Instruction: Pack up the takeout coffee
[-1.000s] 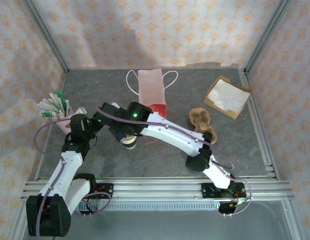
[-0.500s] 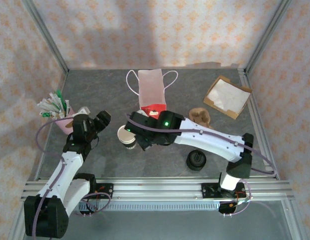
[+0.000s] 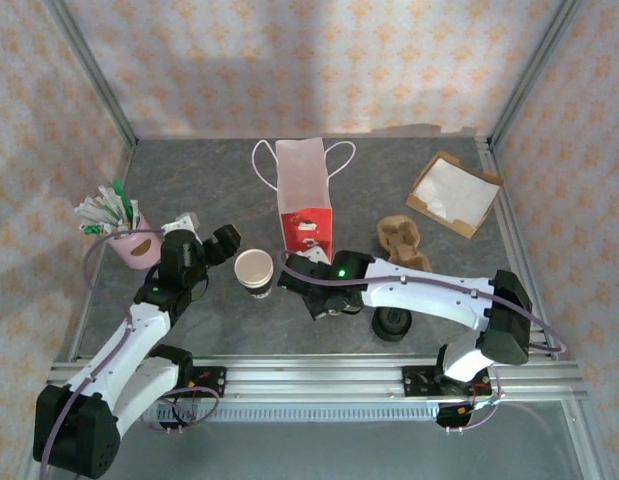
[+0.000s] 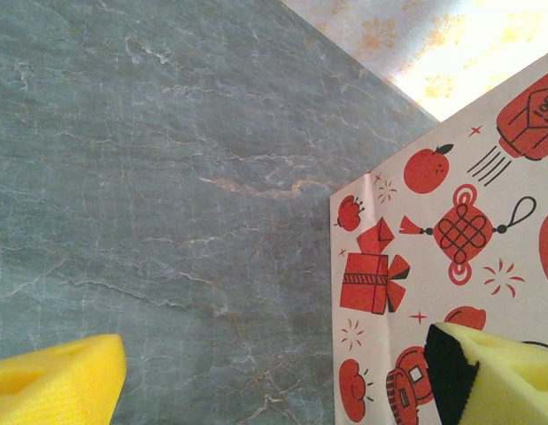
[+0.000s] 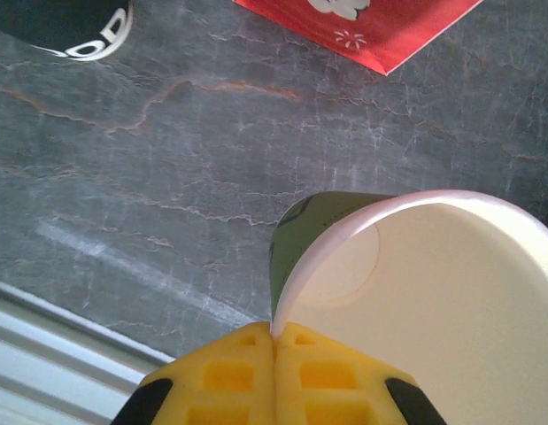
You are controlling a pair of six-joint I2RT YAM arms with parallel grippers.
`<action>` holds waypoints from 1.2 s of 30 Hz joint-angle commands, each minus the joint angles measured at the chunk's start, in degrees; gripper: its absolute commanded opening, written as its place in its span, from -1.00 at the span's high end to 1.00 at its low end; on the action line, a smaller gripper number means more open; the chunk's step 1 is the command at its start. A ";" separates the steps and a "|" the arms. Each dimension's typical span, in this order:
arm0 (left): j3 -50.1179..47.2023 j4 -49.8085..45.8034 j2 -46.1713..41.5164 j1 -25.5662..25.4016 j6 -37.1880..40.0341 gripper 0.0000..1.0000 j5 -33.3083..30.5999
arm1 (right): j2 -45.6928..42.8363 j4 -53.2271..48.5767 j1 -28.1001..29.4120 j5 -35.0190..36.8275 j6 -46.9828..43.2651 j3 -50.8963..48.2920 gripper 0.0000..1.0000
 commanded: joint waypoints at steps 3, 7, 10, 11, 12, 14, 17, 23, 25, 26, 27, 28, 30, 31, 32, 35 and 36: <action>2.04 0.01 -0.91 -1.26 2.12 -0.80 -2.55 | -0.25 6.42 -1.47 0.03 2.19 -3.99 1.00; 2.04 -0.17 -1.13 -1.71 2.43 -0.80 -3.16 | 0.21 8.46 -2.56 -0.29 2.43 -6.59 1.00; 2.11 -0.08 -1.13 -1.89 2.59 -0.81 -3.29 | 0.54 8.40 -2.82 -0.11 2.38 -6.82 0.87; 2.13 -0.09 -1.11 -2.00 2.65 -0.81 -3.34 | 0.57 8.11 -2.85 -0.03 2.52 -6.72 0.76; 2.13 -0.23 -1.12 -2.00 2.70 -0.81 -3.33 | 0.57 7.83 -2.81 -0.03 2.48 -6.56 0.69; 2.22 -0.28 -1.09 -2.29 2.83 -0.81 -3.39 | 0.31 7.27 -2.83 0.06 2.51 -6.20 0.53; 2.30 -0.27 -1.43 -2.52 3.01 -0.81 -3.52 | -0.74 6.23 -2.85 0.39 2.74 -5.59 0.32; 2.22 -0.94 -5.04 -5.48 4.64 -0.81 -6.14 | -6.07 4.47 -2.80 2.47 4.58 -5.89 -0.43; 1.89 -1.06 -7.06 -6.95 5.16 -0.81 -7.63 | -8.67 4.07 -2.82 3.26 5.62 -6.58 -0.75; 1.74 -1.17 -8.03 -7.52 5.18 -0.81 -8.23 | -9.87 4.09 -2.79 3.48 6.10 -7.02 -0.89; 1.52 -1.28 -9.18 -8.13 6.69 -0.81 -8.90 | -11.34 4.13 -2.81 3.70 6.58 -7.66 -0.99; 1.34 -1.48 -10.34 -8.62 7.06 -0.81 -9.50 | -12.78 4.15 -2.78 4.08 7.04 -8.29 -0.99; 1.08 -1.92 -12.73 -9.46 7.48 -0.81 -10.34 | -14.99 3.65 -2.80 5.92 8.87 -9.37 -0.99; 0.91 -2.07 -14.03 -9.88 7.53 -0.81 -10.47 | -16.07 2.74 -2.83 8.11 10.52 -9.68 -0.99; 0.68 -1.95 -15.24 -10.20 7.50 -0.81 -10.40 | -16.89 1.63 -2.81 10.55 13.03 -9.97 -0.99; 0.02 -0.82 -18.46 -11.38 7.36 -0.81 -8.71 | -19.62 -1.91 -3.01 14.21 18.93 -10.51 -0.99; -0.06 -0.47 -19.24 -12.11 7.39 -0.82 -8.31 | -20.24 -2.93 -3.24 15.15 20.64 -10.87 -0.99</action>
